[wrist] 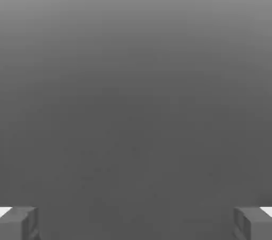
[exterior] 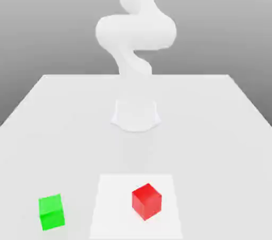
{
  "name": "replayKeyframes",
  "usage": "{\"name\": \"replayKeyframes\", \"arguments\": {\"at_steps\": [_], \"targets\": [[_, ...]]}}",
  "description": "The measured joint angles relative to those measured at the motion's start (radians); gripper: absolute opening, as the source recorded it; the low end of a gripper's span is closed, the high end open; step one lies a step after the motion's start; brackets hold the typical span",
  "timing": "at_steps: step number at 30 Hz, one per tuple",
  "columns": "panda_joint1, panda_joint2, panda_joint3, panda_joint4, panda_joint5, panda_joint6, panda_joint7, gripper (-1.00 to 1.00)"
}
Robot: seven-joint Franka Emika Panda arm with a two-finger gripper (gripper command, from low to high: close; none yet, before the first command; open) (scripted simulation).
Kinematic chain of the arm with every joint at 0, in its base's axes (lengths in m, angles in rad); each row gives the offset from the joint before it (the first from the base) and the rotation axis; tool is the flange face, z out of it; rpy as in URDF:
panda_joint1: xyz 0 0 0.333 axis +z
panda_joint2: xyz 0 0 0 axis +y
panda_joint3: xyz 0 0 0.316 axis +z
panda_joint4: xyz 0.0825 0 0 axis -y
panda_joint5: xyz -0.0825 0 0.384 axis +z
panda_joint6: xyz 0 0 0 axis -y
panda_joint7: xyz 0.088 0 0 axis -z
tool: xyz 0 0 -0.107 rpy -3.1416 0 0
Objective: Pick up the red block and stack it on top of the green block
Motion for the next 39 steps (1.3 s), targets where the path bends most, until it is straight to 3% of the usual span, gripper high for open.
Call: {"name": "replayKeyframes", "arguments": {"at_steps": [10,21,27,28,34,39], "targets": [[0.093,0.369,-0.067,-0.149,0.021,0.186,-0.257,0.0],[0.13,0.767,-0.074,-0.309,0.027,0.388,-0.522,0.0],[0.104,0.984,-0.038,-0.295,0.067,0.56,-0.574,0.0],[0.099,1.005,-0.033,-0.292,0.071,0.579,-0.577,-1.0],[0.096,1.016,-0.029,-0.29,0.072,0.587,-0.577,-1.0],[0.109,0.881,-0.05,-0.31,0.037,0.472,-0.552,-1.0]]}}
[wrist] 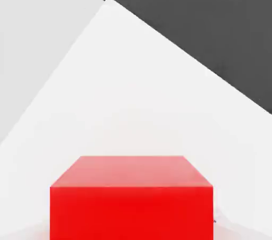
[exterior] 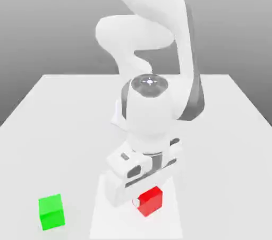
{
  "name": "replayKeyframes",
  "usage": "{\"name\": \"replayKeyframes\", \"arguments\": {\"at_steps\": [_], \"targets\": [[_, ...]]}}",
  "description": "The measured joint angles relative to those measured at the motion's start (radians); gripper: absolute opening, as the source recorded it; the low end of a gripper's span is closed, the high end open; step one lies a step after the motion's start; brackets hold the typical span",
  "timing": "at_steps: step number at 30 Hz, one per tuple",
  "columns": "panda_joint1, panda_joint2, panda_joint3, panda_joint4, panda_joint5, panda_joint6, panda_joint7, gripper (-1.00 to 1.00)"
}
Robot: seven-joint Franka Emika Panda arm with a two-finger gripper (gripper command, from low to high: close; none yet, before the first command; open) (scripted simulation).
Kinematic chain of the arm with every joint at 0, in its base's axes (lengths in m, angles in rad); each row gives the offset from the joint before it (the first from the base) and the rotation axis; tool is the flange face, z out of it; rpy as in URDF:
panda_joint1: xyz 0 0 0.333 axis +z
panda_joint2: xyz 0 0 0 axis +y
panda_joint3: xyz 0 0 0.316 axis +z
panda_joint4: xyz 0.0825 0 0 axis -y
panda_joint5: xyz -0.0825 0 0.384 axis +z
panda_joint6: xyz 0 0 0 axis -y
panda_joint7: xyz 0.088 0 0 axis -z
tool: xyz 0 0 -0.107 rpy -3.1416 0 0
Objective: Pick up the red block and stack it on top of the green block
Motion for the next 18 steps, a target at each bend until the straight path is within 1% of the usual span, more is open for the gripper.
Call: {"name": "replayKeyframes", "arguments": {"at_steps": [2,9,11,13,14,18], "targets": [[-0.005,-0.062,-0.012,-0.004,-0.013,-0.059,0.019,-1.0],[-0.2,-0.049,-0.204,0.142,0.033,-0.197,0.226,-1.0],[-0.234,0.009,-0.218,0.172,0.075,-0.172,0.236,-1.0],[-0.259,0.077,-0.199,0.183,0.121,-0.118,0.213,-1.0],[-0.267,0.109,-0.19,0.186,0.144,-0.091,0.199,1.0],[-0.267,0.109,-0.19,0.186,0.144,-0.091,0.199,1.0]]}}
